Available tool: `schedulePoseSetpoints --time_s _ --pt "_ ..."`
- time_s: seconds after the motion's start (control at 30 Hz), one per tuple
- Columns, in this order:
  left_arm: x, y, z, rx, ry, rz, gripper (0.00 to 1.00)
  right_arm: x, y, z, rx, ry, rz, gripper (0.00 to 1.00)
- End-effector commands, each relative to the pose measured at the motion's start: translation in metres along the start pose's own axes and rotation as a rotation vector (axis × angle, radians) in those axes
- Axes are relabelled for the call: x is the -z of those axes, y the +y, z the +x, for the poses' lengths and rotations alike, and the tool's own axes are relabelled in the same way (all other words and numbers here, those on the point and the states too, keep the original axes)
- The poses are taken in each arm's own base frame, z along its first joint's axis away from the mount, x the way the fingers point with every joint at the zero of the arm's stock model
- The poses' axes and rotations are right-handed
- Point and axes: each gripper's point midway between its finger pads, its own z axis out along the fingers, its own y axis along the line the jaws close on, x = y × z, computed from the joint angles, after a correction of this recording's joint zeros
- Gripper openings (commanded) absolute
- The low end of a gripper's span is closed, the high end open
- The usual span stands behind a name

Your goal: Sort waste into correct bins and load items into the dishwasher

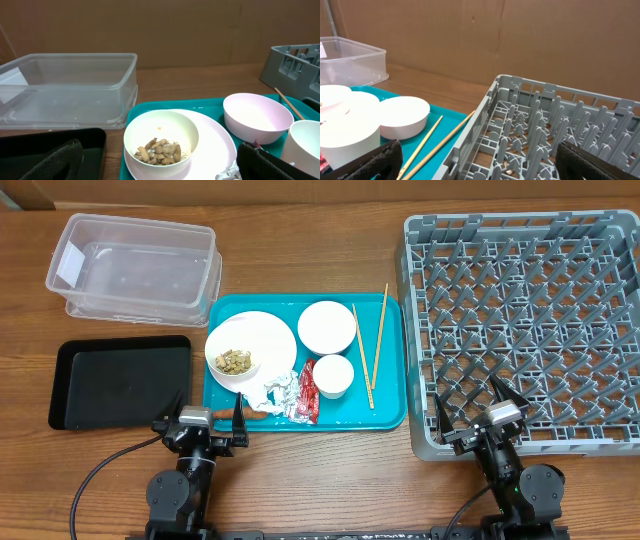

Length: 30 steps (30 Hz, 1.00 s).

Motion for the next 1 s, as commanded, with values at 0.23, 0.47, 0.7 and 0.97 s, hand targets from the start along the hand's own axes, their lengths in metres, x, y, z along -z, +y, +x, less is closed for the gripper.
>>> schedulePoseSetpoints --time_s 0.23,0.47,0.7,0.97 --pt "0.0 -0.003 -0.001 -0.016 -0.008 0.019 1.0 0.0 -0.001 0.002 -0.027 -0.005 0.007 1.0" --pt "0.002 -0.003 -0.002 0.073 0.006 0.021 1.0 0.001 -0.012 0.001 -0.155 -0.007 0.069 1.0" --pt "0.013 0.004 -0.026 0.086 0.069 -0.023 1.0 0.012 -0.035 -0.028 -0.195 0.017 0.19 1.0" --pt "0.004 0.0 -0.052 0.12 0.241 -0.007 1.0 0.013 -0.045 -0.075 -0.217 0.123 0.216 1.0"
